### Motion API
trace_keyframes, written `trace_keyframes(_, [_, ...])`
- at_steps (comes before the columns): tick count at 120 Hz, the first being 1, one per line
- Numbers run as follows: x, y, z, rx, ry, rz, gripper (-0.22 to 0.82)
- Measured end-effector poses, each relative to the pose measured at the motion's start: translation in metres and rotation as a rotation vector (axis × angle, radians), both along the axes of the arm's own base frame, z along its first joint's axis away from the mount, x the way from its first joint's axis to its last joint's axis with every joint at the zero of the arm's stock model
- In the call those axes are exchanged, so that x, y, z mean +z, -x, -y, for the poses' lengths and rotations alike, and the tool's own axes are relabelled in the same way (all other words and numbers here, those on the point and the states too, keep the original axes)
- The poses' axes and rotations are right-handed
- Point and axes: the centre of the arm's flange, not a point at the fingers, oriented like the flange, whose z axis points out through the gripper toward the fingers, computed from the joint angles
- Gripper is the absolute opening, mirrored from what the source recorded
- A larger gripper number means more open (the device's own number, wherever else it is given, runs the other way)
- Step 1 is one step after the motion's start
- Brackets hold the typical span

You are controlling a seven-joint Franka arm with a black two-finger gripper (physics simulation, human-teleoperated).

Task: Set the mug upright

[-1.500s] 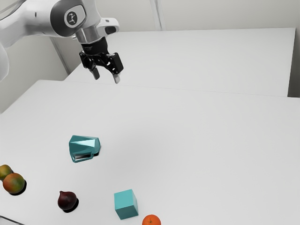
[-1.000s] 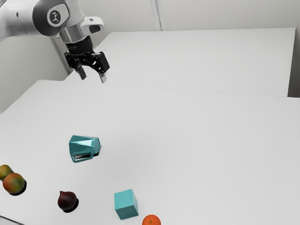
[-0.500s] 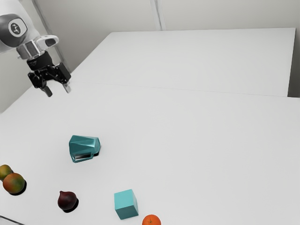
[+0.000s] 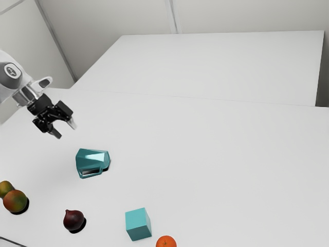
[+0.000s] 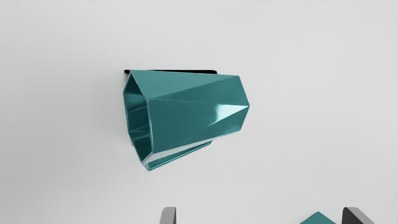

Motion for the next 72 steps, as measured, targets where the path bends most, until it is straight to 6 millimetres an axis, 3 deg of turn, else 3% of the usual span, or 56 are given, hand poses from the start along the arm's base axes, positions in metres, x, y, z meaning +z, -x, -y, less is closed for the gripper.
trace_keyframes(36, [-0.069,0.008,-0.018,0.022,0.105,0.028,0.58])
trace_keyframes(72, [-0.112,0.01,-0.022,0.045,0.204,0.07,0.58])
